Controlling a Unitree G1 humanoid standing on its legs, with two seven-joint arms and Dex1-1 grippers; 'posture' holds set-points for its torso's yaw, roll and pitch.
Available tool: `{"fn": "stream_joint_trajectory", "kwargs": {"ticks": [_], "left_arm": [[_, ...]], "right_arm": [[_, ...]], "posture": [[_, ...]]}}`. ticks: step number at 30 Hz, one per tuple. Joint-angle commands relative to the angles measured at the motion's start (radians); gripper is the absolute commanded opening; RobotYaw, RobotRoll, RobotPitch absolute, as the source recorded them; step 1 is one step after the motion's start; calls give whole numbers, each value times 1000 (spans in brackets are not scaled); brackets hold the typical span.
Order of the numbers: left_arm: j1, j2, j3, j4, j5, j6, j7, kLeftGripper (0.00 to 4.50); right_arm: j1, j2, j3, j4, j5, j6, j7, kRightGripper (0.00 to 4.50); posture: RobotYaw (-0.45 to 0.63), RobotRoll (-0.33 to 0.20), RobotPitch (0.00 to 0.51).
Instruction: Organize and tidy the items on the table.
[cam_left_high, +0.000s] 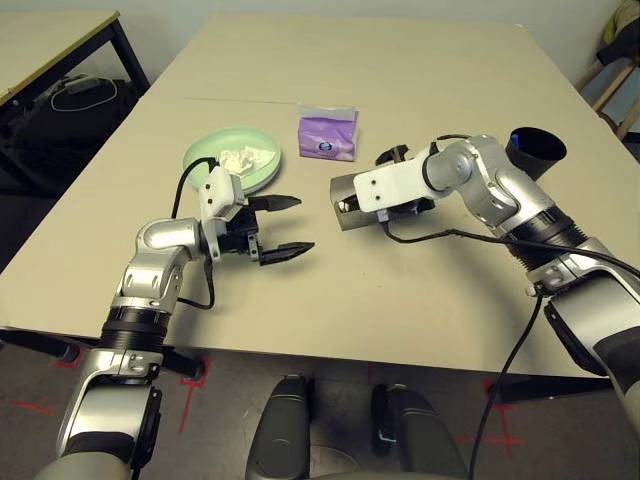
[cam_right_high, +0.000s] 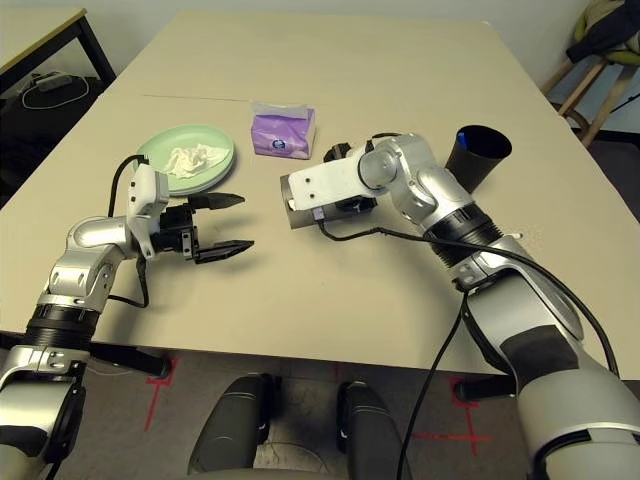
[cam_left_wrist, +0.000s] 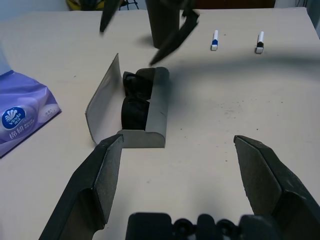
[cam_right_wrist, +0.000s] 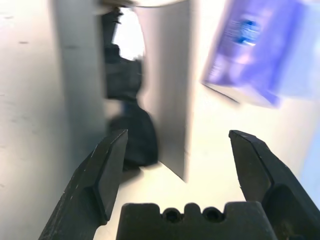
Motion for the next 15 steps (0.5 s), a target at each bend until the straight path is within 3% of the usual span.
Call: {"fn": "stream_joint_trajectory", "kwargs": {"ticks": [1, 7, 11, 15], "left_arm": [[-27, -14, -7, 45, -1, -18, -10, 4500], [-77, -39, -16, 118, 11, -32, -17, 4500], [-99, -44, -22, 152, 18, -43, -31, 4500], [-133, -93, -34, 185, 32, -46, 4, 4500]], "right_arm": [[79, -15, -85, -56, 128, 111, 69, 4463], [258, 40, -328, -129, 391, 260, -13, 4463], [338, 64, -408, -189, 501, 338, -71, 4463], [465, 111, -514, -237, 644, 304, -118, 4463]], "posture": [[149, 0, 78], [99, 0, 85], [87, 0, 87], [92, 0, 91]]}}
